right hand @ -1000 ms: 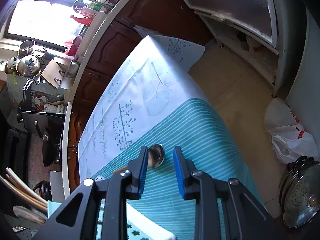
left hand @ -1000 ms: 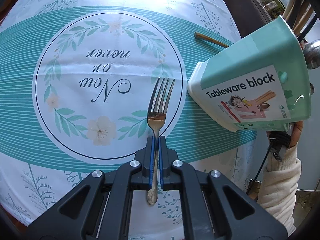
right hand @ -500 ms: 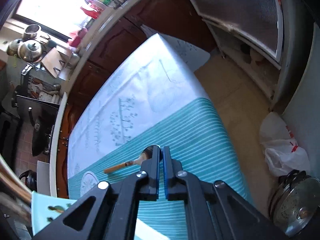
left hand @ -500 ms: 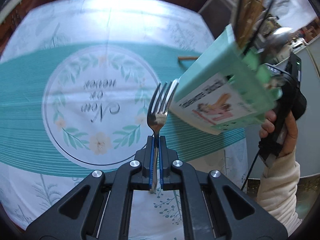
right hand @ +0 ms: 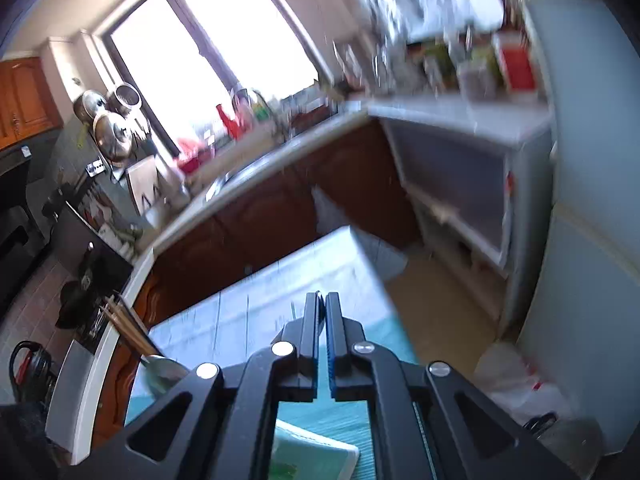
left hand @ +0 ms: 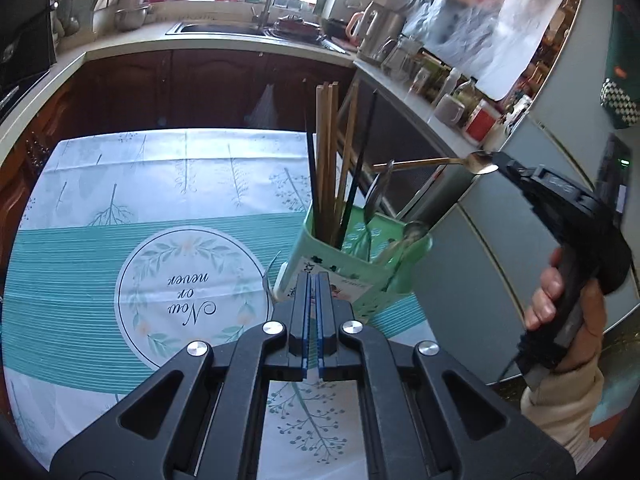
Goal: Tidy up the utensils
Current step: 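Lift the fork with the left tool and carry it toward the green holder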
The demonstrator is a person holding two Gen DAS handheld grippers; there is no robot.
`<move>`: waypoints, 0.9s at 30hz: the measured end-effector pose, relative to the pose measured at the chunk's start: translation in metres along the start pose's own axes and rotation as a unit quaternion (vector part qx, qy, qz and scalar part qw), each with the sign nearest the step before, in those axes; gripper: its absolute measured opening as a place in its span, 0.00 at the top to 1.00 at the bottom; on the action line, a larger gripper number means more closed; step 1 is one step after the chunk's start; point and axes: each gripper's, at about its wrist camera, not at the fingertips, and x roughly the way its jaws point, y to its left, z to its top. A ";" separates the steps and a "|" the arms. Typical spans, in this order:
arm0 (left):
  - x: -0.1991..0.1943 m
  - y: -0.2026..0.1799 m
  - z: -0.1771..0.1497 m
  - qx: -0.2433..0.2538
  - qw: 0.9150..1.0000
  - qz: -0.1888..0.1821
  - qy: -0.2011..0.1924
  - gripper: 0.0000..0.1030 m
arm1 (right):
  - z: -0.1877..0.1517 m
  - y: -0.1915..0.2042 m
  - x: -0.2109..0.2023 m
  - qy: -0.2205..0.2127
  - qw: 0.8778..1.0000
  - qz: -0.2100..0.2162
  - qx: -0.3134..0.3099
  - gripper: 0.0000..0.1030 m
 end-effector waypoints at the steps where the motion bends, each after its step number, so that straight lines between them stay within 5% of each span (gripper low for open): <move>1: -0.002 -0.001 0.001 -0.001 1.000 0.001 0.001 1.00 | 0.003 0.004 -0.011 -0.012 1.000 -0.001 -0.002 0.97; 13: 0.034 0.046 -0.015 -0.057 0.996 0.020 0.068 1.00 | 0.004 0.071 -0.107 -0.063 0.991 -0.036 -0.111 0.98; 21: 0.044 0.061 -0.025 -0.072 0.994 0.020 0.079 0.99 | -0.025 0.102 -0.101 -0.041 0.974 -0.089 -0.205 0.98; 27: 0.045 0.070 -0.028 -0.084 0.993 0.024 0.081 0.99 | -0.043 0.129 -0.081 -0.043 0.950 -0.127 -0.283 0.98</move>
